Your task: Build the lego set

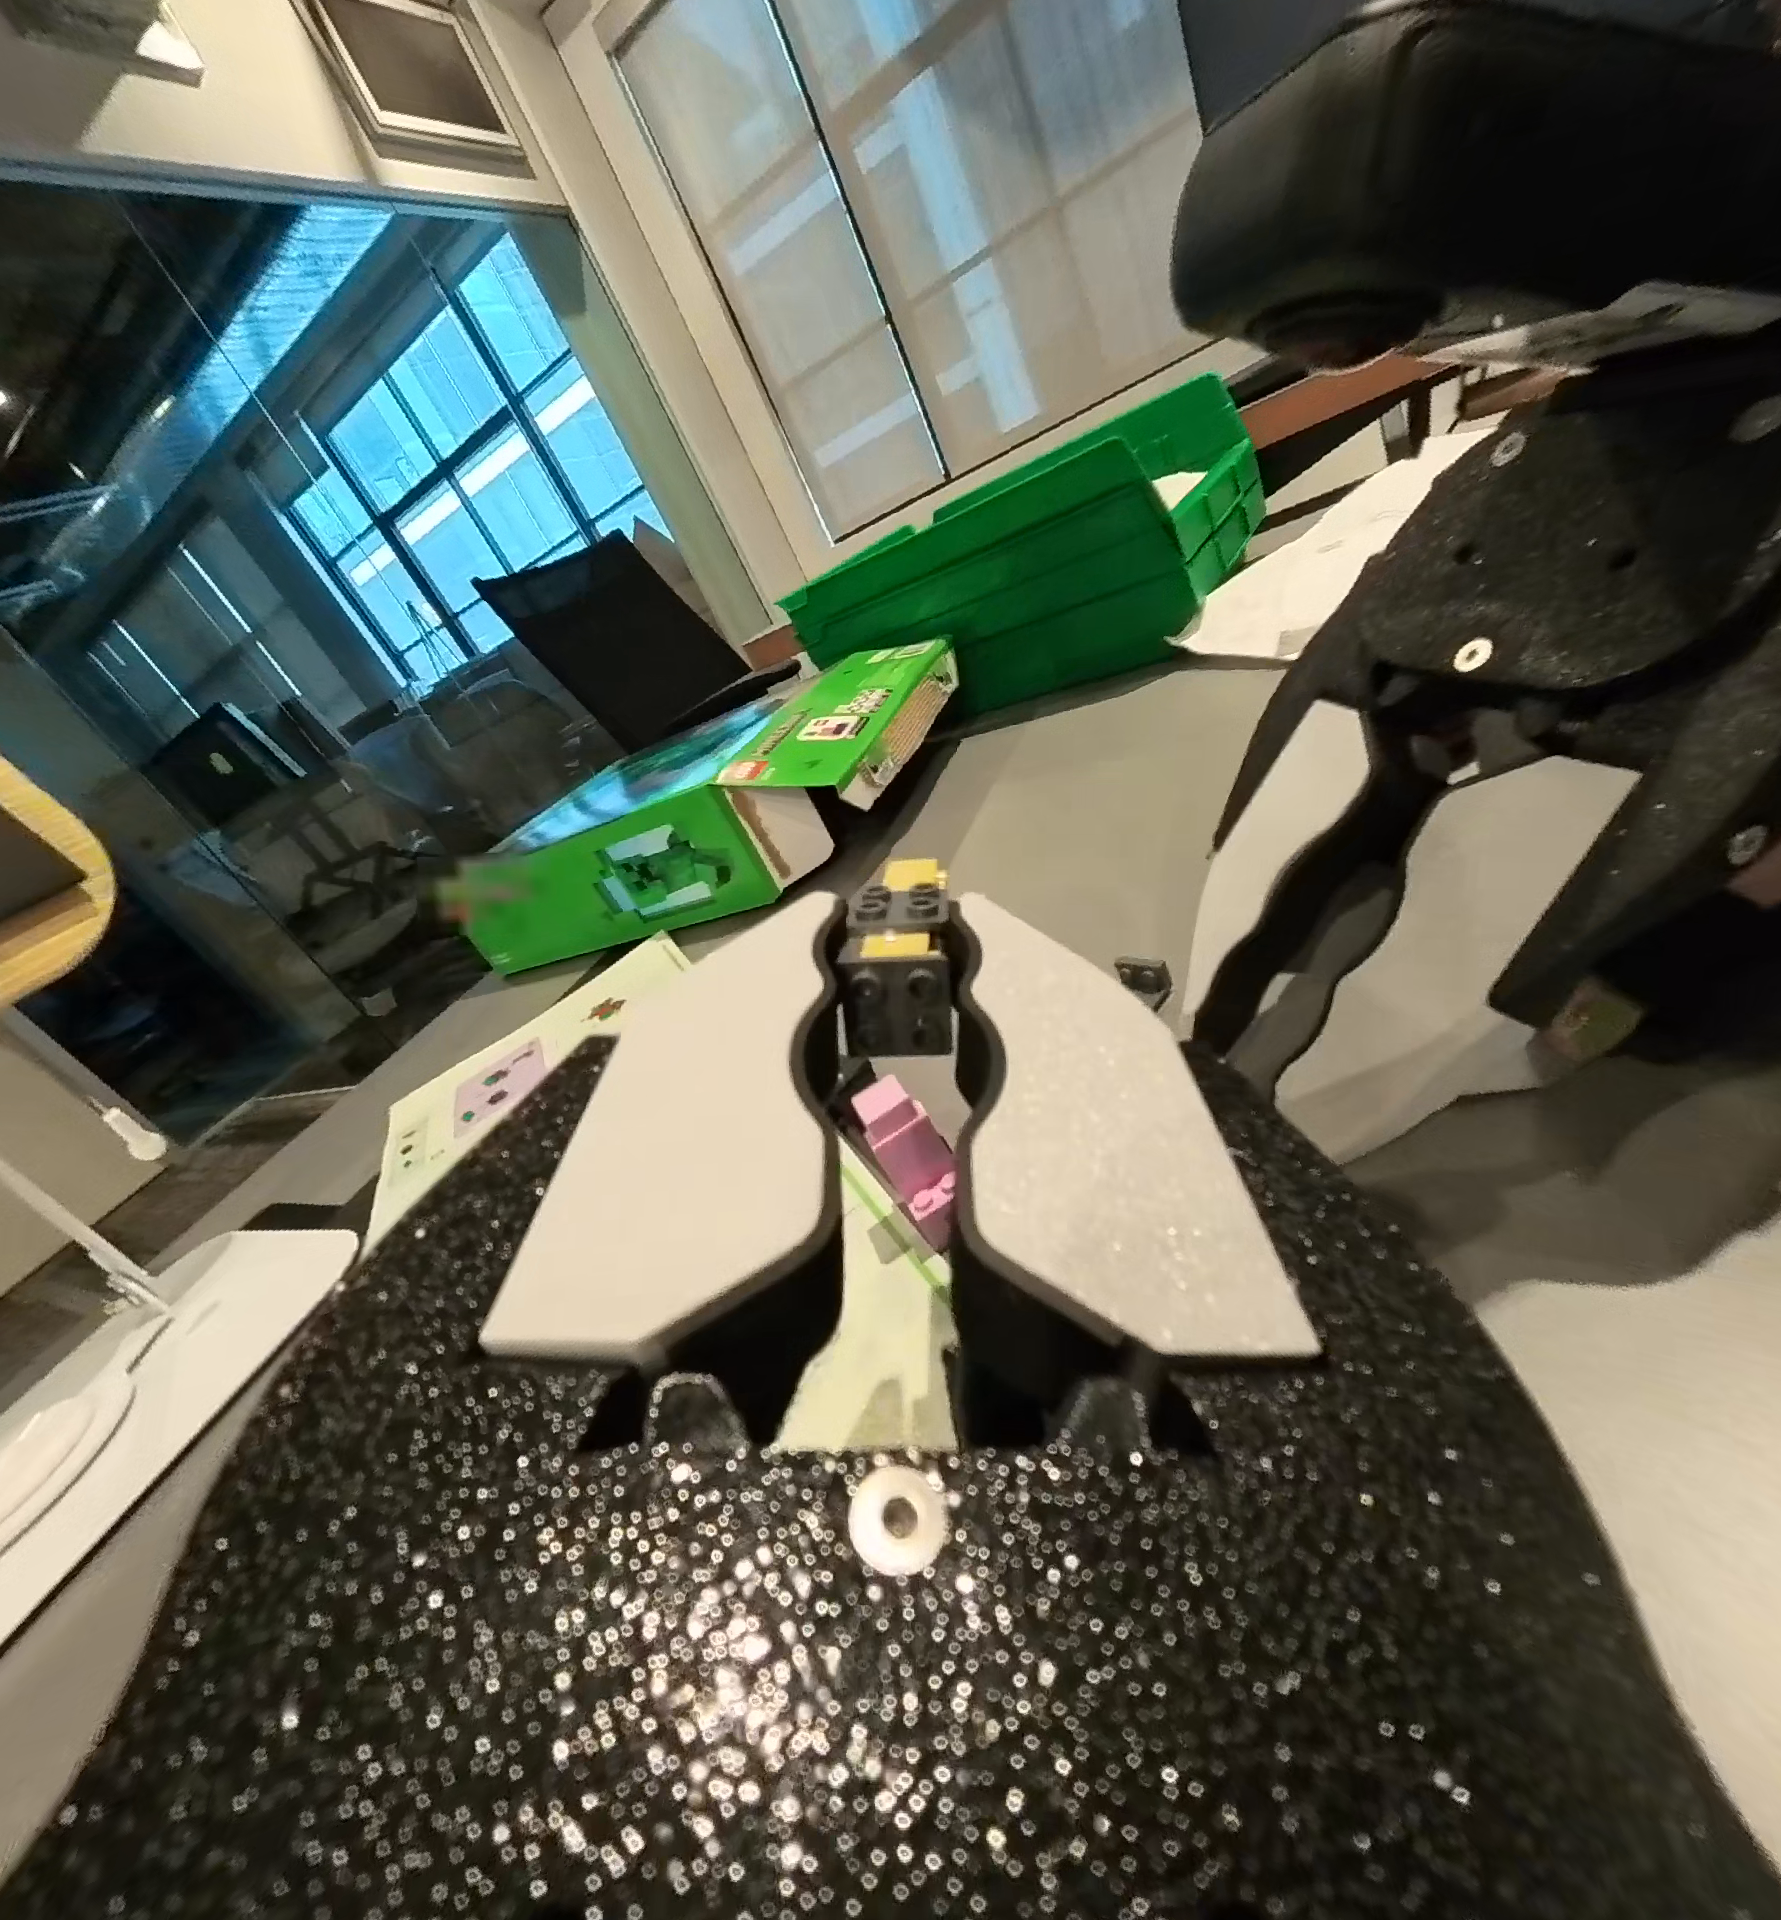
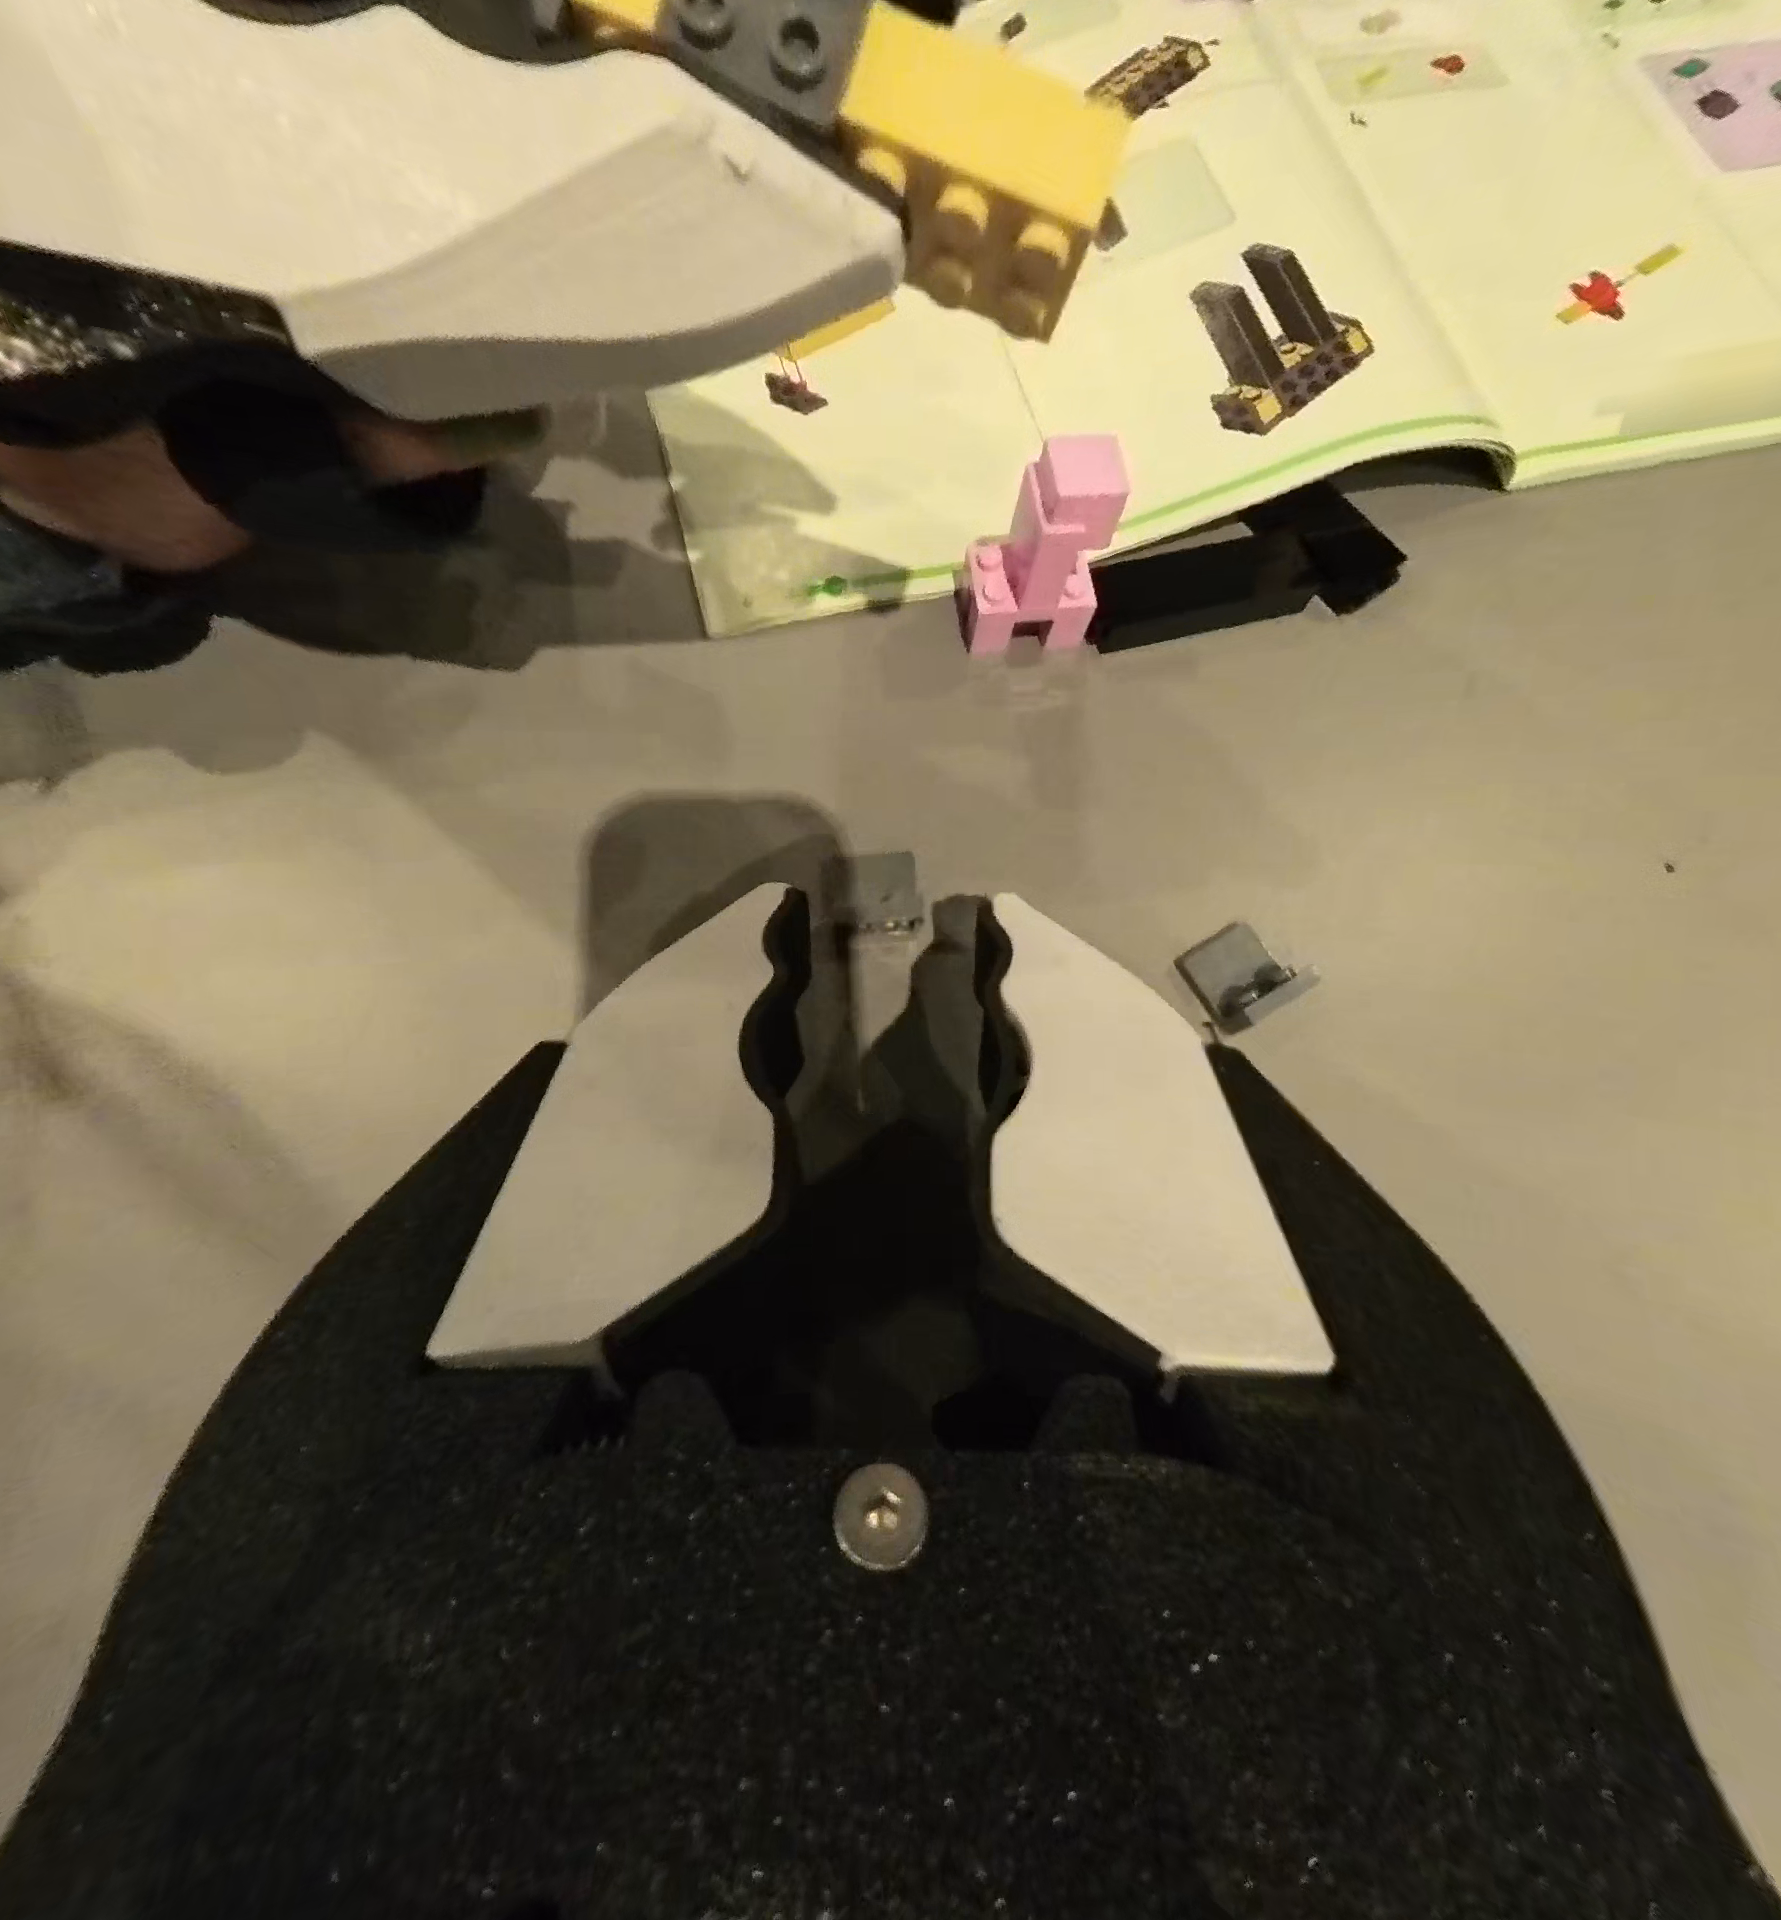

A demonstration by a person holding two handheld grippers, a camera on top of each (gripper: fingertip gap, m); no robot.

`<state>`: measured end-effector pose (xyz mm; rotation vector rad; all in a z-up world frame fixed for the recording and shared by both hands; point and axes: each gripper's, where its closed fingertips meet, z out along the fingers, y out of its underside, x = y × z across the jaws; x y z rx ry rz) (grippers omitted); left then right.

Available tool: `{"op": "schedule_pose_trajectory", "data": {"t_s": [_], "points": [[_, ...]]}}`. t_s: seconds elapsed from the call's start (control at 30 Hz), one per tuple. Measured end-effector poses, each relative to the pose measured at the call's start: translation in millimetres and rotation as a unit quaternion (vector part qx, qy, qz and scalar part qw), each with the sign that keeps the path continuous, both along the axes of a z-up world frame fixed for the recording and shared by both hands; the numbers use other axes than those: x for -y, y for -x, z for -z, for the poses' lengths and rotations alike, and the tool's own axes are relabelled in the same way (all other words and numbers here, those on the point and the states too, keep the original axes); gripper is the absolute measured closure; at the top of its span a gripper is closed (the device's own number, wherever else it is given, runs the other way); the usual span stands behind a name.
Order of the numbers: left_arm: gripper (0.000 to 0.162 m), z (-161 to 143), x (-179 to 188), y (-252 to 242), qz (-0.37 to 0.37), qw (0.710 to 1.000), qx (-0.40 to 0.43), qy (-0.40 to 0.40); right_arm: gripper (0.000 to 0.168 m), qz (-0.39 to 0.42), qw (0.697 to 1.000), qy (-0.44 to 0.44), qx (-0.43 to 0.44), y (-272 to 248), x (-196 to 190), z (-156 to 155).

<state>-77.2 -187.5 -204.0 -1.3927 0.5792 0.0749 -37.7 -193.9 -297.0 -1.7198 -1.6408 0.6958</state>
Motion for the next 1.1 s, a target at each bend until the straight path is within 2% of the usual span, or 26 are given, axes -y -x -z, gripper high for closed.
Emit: {"op": "schedule_pose_trajectory", "data": {"t_s": [0.13, 0.3, 0.43, 0.53, 0.7, 0.97, 1.1], "points": [[0.145, 1.8, -0.6, -0.9, 0.005, 1.000, 0.001, 0.007, 0.152, -0.016, 1.000, 0.020, 0.004, 0.9, 2.9, 1.4], [0.145, 5.1, 0.9, -8.8, 0.027, 0.999, -0.011, 0.014, 0.152, -0.067, 0.997, -0.010, 0.023, -4.4, -4.5, -2.1], [0.145, 12.4, 5.9, -26.7, 0.073, 0.995, -0.059, 0.018, 0.152, -0.183, 0.981, -0.019, 0.068, -22.0, -11.8, -22.3], [0.145, 21.1, 10.2, -42.9, 0.097, 0.987, -0.130, 0.010, 0.152, -0.267, 0.956, -0.023, 0.116, -37.9, -20.2, -38.3], [0.145, 32.4, 15.8, -61.8, 0.118, 0.969, -0.217, -0.005, 0.153, -0.432, 0.878, -0.003, 0.207, -57.6, -11.8, -49.7], [0.145, 36.8, 25.4, -86.1, 0.117, 0.928, -0.345, -0.075, 0.152, -0.545, 0.773, -0.001, 0.324, -64.0, -1.7, -52.9], [0.145, 36.3, 29.2, -92.5, 0.121, 0.918, -0.366, -0.095, 0.152, -0.549, 0.754, -0.005, 0.361, -63.0, 0.9, -48.4]]}}
